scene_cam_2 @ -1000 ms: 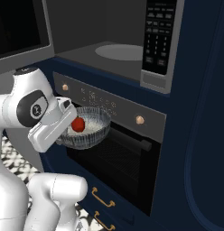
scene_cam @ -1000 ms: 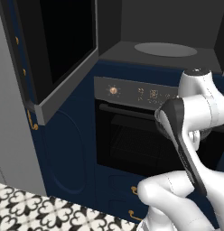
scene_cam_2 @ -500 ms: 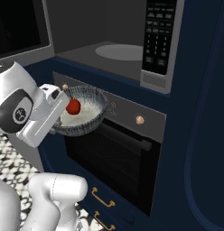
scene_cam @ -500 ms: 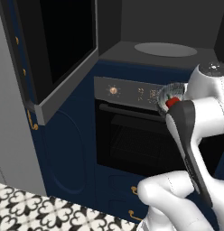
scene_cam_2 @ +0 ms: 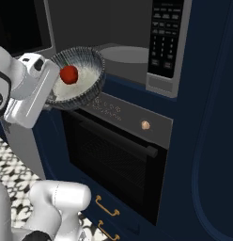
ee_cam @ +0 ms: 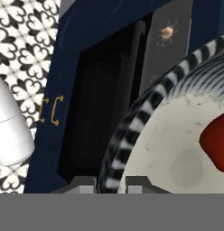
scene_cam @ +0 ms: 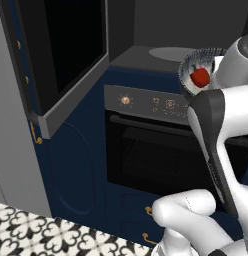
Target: Pick the bell pepper from the sink and place it in the bowl. Then pick the bowl and place it in the microwave. Then close the microwave door and press the start button.
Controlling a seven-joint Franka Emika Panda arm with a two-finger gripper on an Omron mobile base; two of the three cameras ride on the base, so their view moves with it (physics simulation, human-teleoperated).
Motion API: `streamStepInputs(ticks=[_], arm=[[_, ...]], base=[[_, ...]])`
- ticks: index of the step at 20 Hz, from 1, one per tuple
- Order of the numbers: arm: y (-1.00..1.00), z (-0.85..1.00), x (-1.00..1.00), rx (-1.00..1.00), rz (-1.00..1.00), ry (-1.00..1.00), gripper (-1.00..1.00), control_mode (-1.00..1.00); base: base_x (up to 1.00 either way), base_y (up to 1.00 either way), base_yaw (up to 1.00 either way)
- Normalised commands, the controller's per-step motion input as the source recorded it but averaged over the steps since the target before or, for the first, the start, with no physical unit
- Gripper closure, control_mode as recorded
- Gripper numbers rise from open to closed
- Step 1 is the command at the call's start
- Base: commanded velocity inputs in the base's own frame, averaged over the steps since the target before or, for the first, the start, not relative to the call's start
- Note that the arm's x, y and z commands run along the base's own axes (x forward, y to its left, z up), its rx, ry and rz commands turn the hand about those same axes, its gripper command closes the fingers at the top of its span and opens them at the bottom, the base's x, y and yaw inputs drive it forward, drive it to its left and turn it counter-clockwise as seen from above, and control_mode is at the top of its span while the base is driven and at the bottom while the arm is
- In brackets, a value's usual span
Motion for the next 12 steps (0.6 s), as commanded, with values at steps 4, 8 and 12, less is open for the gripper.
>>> streamStepInputs(ticks=[4, 8, 12], arm=[[0.00, 0.56, 0.42, -0.05, 0.03, -0.03, 1.00, -1.00], [0.00, 0.26, 0.75, 0.00, 0.02, -0.12, 1.00, -1.00], [-0.07, 0.28, 0.87, 0.00, 0.00, -0.13, 1.00, -1.00]], base=[[0.00, 0.00, 0.00], [0.00, 0.00, 0.00], [0.00, 0.00, 0.00]])
